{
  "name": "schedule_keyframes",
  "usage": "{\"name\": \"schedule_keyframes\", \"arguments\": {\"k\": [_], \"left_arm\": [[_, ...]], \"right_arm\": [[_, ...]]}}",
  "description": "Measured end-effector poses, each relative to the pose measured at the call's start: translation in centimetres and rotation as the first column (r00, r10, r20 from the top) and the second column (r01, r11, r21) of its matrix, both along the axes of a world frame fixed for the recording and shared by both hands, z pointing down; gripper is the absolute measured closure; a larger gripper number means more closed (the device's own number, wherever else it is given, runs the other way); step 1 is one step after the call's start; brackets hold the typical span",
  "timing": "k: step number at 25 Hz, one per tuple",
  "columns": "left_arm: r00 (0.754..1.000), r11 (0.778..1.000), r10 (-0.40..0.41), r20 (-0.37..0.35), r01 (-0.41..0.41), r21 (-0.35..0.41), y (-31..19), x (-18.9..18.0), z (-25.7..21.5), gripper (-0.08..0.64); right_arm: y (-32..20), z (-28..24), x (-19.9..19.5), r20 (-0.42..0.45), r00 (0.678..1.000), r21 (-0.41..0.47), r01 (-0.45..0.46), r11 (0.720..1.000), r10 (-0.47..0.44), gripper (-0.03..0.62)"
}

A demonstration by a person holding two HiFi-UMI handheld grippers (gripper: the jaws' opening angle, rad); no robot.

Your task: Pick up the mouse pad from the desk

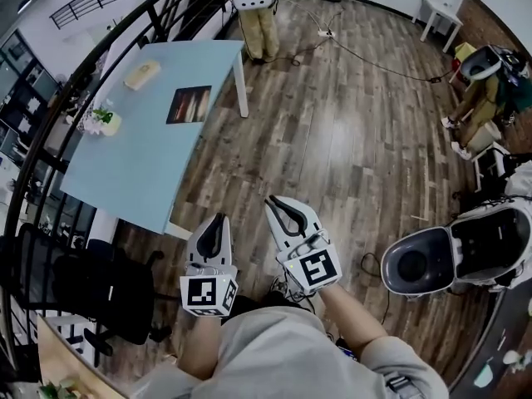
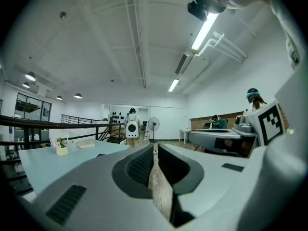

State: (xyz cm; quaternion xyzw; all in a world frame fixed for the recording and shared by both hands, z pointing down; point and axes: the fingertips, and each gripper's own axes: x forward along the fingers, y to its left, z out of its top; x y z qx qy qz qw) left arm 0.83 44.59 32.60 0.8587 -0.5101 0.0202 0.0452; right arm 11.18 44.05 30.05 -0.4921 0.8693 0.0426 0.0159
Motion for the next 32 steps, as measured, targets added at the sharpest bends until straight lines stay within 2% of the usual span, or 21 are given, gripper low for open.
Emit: {"name": "schedule_keyframes", "arguments": {"k": [14,19,23,32], "left_arm": [[1.0,0.999,-0.02,0.018,0.02,-0.048,-5.5,0.1,2.3,0.518],[1.0,0.999,-0.016,0.016,0.017,-0.038,-10.2,-0.8,2.3,0.518],[1.0,0.999,-0.01,0.014,0.01,-0.031,-14.7,-2.0,2.1,0.518],[1.0,0.999,0.026,0.011,-0.026,-0.048,-24.7,-5.6,2.4,0.518]], "right_arm": [[-5.4,1.7,-0.7,-0.02,0.997,-0.021,0.07,0.997,-0.07,0.549],[-9.6,2.3,-1.2,-0.046,0.997,-0.035,0.062,0.997,-0.064,0.549],[-14.3,2.4,-1.8,-0.028,0.999,-0.04,0.036,0.999,-0.038,0.551],[-23.3,2.5,-5.6,-0.05,0.998,-0.082,0.019,0.996,-0.023,0.551]]}}
